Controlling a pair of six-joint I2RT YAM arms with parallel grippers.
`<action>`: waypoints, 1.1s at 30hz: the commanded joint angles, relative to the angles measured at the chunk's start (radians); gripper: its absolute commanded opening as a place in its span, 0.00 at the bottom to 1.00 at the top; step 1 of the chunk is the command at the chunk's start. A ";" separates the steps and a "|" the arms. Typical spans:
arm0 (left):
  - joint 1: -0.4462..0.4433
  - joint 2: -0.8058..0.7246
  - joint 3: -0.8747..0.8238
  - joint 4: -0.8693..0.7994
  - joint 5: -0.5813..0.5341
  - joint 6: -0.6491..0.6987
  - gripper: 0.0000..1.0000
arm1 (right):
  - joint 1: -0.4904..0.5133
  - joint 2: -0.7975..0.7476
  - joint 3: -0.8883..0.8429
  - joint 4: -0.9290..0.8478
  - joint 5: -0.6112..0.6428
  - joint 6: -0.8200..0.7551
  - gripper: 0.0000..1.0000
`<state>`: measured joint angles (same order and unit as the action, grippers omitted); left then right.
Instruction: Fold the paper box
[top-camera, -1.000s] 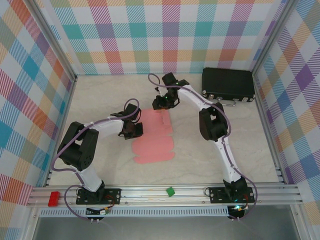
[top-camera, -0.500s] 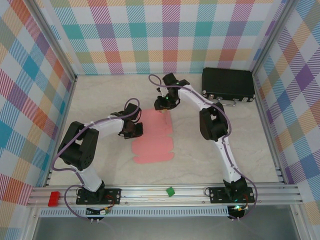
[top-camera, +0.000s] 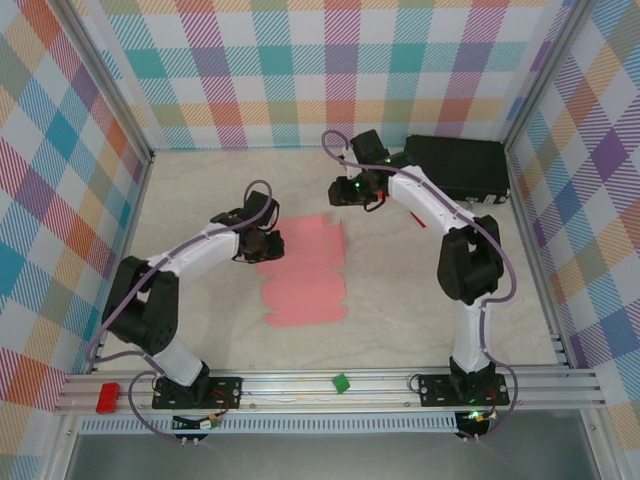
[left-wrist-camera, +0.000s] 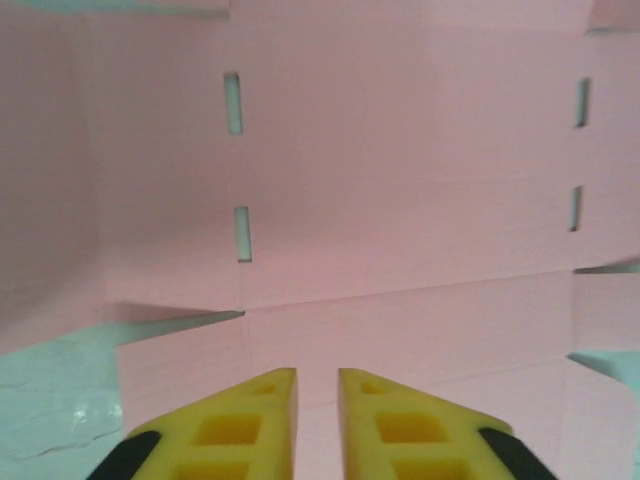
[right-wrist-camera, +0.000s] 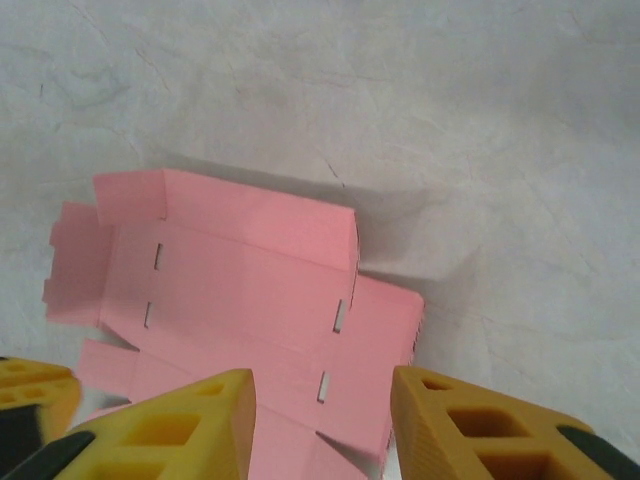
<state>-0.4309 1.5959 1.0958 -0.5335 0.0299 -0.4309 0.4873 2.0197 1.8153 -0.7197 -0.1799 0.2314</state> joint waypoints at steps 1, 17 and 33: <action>-0.003 -0.105 -0.033 -0.066 -0.103 -0.022 0.26 | 0.017 -0.063 -0.107 0.030 -0.060 0.017 0.41; 0.050 -0.172 -0.242 0.045 -0.058 -0.080 0.54 | 0.174 -0.019 -0.327 0.184 -0.127 0.138 0.26; 0.082 -0.048 -0.290 0.246 0.030 -0.112 0.58 | 0.187 0.064 -0.371 0.230 -0.170 0.167 0.22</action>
<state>-0.3573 1.5284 0.8101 -0.3344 0.0349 -0.5316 0.6651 2.0666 1.4597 -0.5060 -0.3271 0.3855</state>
